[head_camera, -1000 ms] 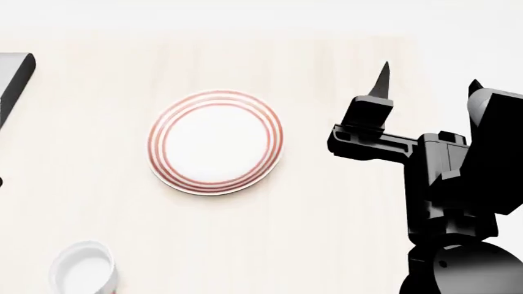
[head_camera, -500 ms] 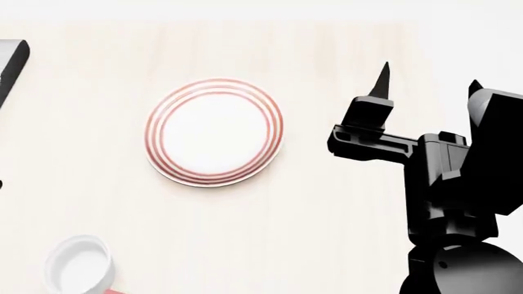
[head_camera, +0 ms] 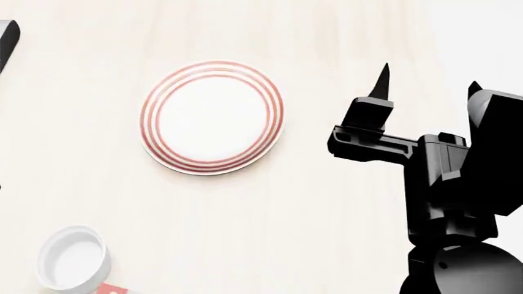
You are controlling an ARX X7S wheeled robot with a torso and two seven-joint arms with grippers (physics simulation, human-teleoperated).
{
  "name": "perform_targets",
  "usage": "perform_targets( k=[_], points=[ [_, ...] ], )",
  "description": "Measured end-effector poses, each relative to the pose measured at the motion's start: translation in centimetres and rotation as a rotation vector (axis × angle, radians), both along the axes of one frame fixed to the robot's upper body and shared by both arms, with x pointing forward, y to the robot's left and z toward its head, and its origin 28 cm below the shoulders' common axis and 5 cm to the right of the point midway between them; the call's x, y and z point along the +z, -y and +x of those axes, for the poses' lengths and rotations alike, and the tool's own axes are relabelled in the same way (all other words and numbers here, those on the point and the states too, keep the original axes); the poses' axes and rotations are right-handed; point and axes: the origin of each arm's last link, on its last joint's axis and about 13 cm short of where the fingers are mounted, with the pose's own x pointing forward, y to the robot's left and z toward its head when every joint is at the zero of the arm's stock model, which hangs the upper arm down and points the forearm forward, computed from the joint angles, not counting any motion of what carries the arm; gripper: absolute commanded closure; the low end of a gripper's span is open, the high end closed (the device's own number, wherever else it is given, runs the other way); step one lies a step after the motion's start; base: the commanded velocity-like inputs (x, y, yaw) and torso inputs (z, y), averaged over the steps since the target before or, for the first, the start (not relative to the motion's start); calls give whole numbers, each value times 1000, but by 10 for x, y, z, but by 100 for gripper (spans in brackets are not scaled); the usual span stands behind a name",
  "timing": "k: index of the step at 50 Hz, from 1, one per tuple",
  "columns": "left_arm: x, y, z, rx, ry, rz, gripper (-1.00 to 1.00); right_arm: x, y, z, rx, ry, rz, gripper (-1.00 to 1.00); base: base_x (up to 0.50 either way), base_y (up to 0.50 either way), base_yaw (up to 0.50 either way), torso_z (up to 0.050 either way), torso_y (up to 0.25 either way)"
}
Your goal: Pick the akita bowl next to the ramekin and place it on the plate.
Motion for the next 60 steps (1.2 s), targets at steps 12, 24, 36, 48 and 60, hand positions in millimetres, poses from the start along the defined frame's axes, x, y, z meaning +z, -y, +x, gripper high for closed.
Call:
perform_targets(
  k=[12, 24, 36, 48, 60],
  points=[
    [-2, 1, 0, -3, 1, -1, -100, 0, 0, 0, 1, -1, 0, -100, 0, 0, 0, 0, -76],
    [-4, 0, -1, 1, 0, -4, -100, 0, 0, 0, 1, 0, 1, -100, 0, 0, 0, 0, 0],
    [-4, 1, -1, -4, 6, 2, -100, 0, 0, -1, 2, 0, 1, -100, 0, 0, 0, 0, -140],
    [-5, 1, -2, 3, 5, -9, -100, 0, 0, -1, 2, -1, 1, -100, 0, 0, 0, 0, 0],
    [-4, 1, -1, -2, 9, 6, -100, 0, 0, 0, 2, -1, 1, -100, 0, 0, 0, 0, -79]
  ],
)
